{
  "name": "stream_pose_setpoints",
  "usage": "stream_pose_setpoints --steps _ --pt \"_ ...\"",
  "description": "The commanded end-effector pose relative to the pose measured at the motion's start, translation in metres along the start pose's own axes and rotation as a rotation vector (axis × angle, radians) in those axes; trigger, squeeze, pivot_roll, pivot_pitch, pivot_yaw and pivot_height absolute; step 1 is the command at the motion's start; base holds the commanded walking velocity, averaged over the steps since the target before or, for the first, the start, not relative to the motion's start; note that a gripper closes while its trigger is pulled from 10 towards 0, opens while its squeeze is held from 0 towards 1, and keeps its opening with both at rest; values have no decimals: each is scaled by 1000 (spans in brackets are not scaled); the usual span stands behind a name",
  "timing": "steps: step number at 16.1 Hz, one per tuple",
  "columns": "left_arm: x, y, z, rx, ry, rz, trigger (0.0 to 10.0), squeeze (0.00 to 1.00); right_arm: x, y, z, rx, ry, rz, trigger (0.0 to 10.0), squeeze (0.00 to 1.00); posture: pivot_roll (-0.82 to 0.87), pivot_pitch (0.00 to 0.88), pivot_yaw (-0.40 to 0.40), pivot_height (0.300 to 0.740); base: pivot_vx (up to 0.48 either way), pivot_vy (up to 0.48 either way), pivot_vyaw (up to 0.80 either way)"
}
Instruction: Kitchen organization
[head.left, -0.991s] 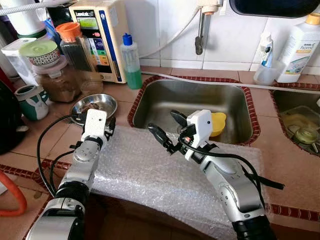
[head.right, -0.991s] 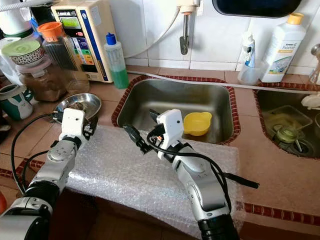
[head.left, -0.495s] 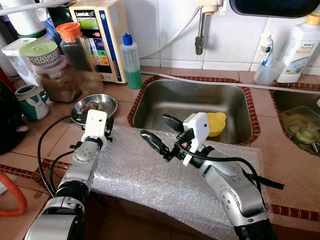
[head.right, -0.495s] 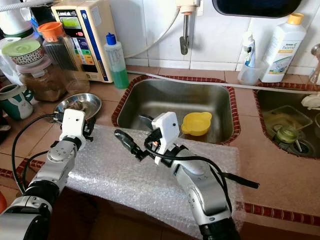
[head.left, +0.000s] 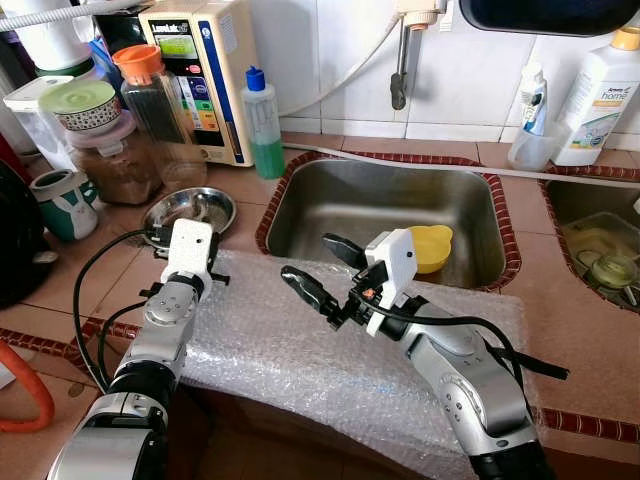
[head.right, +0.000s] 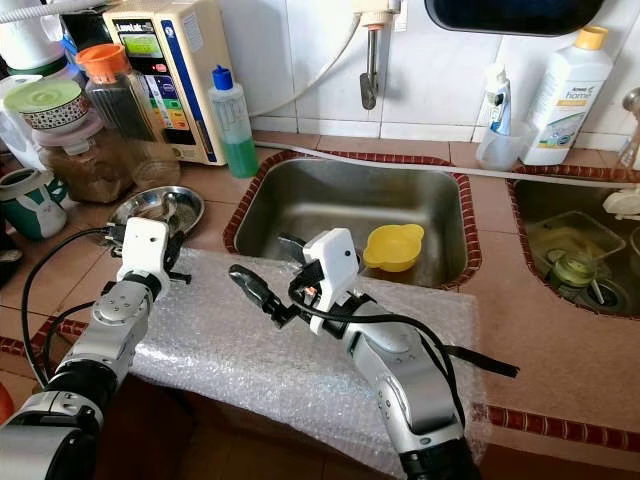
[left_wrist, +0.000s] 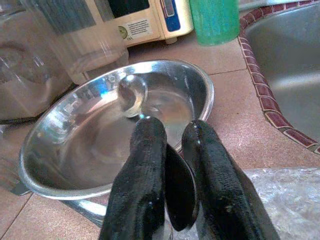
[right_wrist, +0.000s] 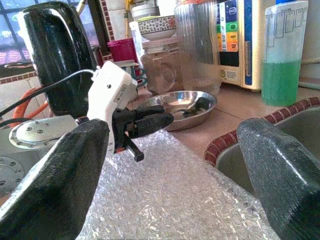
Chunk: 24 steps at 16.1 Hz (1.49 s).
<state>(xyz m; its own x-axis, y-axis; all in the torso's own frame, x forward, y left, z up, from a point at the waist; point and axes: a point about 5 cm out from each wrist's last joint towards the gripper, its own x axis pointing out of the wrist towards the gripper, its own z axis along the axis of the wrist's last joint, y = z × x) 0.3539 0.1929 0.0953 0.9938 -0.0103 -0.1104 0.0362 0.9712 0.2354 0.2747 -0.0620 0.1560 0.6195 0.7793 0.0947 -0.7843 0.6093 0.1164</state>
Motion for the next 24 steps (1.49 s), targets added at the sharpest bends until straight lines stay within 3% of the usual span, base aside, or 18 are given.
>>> stream_pose_setpoints --steps 1,5,8,12,15,16,18,21,23,24 --pt "2 6 3 9 -3 11 0 0 2 5 3 -18 -12 27 10000 0 -5 8 105 740 0 0 0" --pt "1 13 11 47 -59 72 0 0 3 5 3 -24 -10 23 10000 0 0 9 105 740 0 0 0" --pt "-1 27 20 100 -106 192 0 0 4 5 3 -23 -12 17 10000 0 -1 10 109 740 0 0 0" --pt "-4 30 30 130 -176 236 0 0 4 3 3 -25 -18 4 10000 0 3 9 108 740 0 0 0" --pt "-11 13 59 143 -363 197 0 0 5 -11 10 -36 -63 -101 10000 0 7 8 104 740 0 0 0" --pt "-16 4 72 121 -465 158 0 0 4 -18 13 -34 -78 -151 10000 0 9 9 100 740 0 0 0" --pt "-21 -19 90 144 -571 45 0 0 3 -32 19 -14 -118 -251 10000 0 9 7 97 740 0 0 0" --pt "-27 -52 98 168 -633 -138 0 0 1 -51 28 81 -180 -373 10000 0 8 4 100 740 0 0 0" --pt "-30 -76 93 95 -601 -284 0 0 -3 -63 31 189 -227 -444 10000 0 6 4 101 740 0 0 0" --pt "-33 -84 95 100 -616 -337 0 0 -5 -68 32 242 -247 -473 10000 0 1 3 104 740 0 0 0"
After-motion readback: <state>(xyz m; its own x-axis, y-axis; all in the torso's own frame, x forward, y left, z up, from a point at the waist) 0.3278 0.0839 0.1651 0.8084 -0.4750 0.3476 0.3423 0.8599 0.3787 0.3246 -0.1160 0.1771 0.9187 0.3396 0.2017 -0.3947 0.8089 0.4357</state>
